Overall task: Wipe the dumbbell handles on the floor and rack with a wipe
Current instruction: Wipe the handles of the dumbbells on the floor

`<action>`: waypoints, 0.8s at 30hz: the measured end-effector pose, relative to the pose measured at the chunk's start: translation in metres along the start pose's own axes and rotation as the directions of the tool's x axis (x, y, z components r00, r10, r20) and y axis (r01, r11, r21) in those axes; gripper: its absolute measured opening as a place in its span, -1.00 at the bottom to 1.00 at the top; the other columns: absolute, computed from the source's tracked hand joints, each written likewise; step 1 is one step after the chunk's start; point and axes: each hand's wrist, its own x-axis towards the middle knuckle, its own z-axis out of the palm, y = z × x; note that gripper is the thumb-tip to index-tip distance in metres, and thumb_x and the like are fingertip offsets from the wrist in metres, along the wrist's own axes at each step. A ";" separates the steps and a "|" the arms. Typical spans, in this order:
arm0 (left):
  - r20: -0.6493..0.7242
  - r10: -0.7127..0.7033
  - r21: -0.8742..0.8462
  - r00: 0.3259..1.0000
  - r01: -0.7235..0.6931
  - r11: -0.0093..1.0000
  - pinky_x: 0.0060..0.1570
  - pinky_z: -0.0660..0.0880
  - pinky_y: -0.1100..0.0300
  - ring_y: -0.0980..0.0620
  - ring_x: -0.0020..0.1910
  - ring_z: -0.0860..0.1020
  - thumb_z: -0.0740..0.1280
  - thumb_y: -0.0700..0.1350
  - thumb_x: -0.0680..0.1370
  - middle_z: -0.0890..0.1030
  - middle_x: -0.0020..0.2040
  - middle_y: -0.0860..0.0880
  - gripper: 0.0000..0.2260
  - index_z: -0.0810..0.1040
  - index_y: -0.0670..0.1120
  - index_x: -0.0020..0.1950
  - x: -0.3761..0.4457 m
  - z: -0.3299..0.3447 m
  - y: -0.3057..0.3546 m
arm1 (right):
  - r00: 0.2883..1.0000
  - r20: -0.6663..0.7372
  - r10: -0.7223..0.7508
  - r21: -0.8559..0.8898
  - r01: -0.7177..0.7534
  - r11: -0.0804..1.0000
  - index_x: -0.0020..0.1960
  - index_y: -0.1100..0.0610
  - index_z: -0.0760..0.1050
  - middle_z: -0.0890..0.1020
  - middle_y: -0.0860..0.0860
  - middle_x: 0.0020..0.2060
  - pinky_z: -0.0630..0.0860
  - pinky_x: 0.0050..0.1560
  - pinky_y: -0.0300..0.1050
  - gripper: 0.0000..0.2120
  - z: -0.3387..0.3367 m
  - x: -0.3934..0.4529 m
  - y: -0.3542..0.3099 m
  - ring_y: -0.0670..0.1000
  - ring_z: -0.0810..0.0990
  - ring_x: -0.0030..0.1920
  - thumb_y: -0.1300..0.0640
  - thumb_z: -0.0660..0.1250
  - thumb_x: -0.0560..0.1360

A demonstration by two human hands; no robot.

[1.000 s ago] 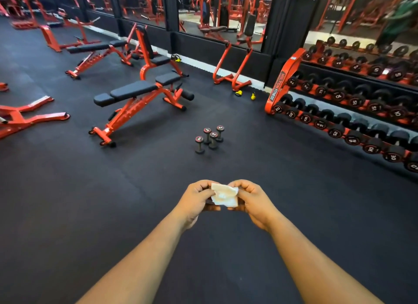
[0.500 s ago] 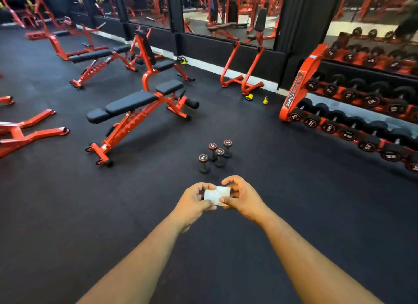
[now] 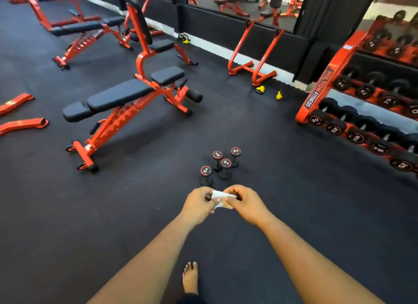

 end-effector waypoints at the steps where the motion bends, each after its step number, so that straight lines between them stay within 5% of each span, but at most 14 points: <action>1: 0.029 -0.003 0.068 1.000 0.001 0.998 -0.04 0.66 -0.05 0.01 -0.27 0.67 0.45 -0.12 0.57 0.67 -0.23 0.04 -0.90 0.57 0.02 -0.10 0.027 -0.008 -0.001 | 1.000 0.009 0.019 -0.027 -0.019 0.999 -0.02 -0.11 0.59 0.67 -0.13 -0.16 0.56 -0.19 -0.04 -0.94 -0.001 0.023 -0.001 -0.08 0.60 -0.23 0.04 0.38 0.54; 6: 0.138 -0.029 0.232 0.990 -0.004 0.973 -0.02 0.62 -0.09 0.00 -0.15 0.64 0.45 -0.04 0.53 0.66 -0.14 0.07 -0.89 0.58 0.12 0.00 0.160 -0.041 -0.002 | 0.993 0.105 0.055 -0.186 -0.034 0.982 0.28 -0.16 0.53 0.68 -0.19 0.02 0.60 0.01 -0.05 -0.72 -0.009 0.146 -0.005 -0.13 0.63 -0.01 0.02 0.35 0.58; 13: 0.113 -0.099 0.325 0.989 0.057 0.944 0.01 0.45 0.22 0.09 -0.07 0.53 0.46 -0.07 0.55 0.60 -0.01 0.04 -0.67 0.51 0.03 0.29 0.330 -0.034 -0.026 | 0.975 0.153 0.163 -0.227 -0.126 0.966 -0.02 -0.06 0.55 0.63 -0.06 -0.27 0.53 -0.20 0.04 -0.91 -0.009 0.323 0.057 0.01 0.57 -0.24 0.09 0.30 0.51; 19: 0.116 -0.218 0.523 0.969 0.127 0.843 0.37 0.38 0.09 0.00 0.42 0.40 0.38 0.10 0.60 0.43 0.43 0.01 -0.46 0.34 0.02 0.54 0.472 0.022 -0.147 | 0.950 0.092 0.299 -0.219 -0.274 0.937 -0.01 0.00 0.40 0.62 0.04 -0.20 0.52 -0.22 0.09 -0.95 0.033 0.471 0.197 0.16 0.57 -0.17 0.07 0.26 0.54; 24: 0.179 -0.262 0.723 0.948 0.054 0.689 0.48 0.28 -0.02 -0.05 0.59 0.12 0.35 0.14 0.60 0.11 0.62 -0.01 -0.27 0.05 0.03 0.65 0.586 0.078 -0.280 | 0.928 0.030 0.372 -0.157 -0.363 0.918 0.21 -0.16 0.54 0.70 -0.03 -0.05 0.55 -0.14 -0.01 -0.66 0.096 0.573 0.331 0.09 0.63 -0.07 0.17 0.24 0.53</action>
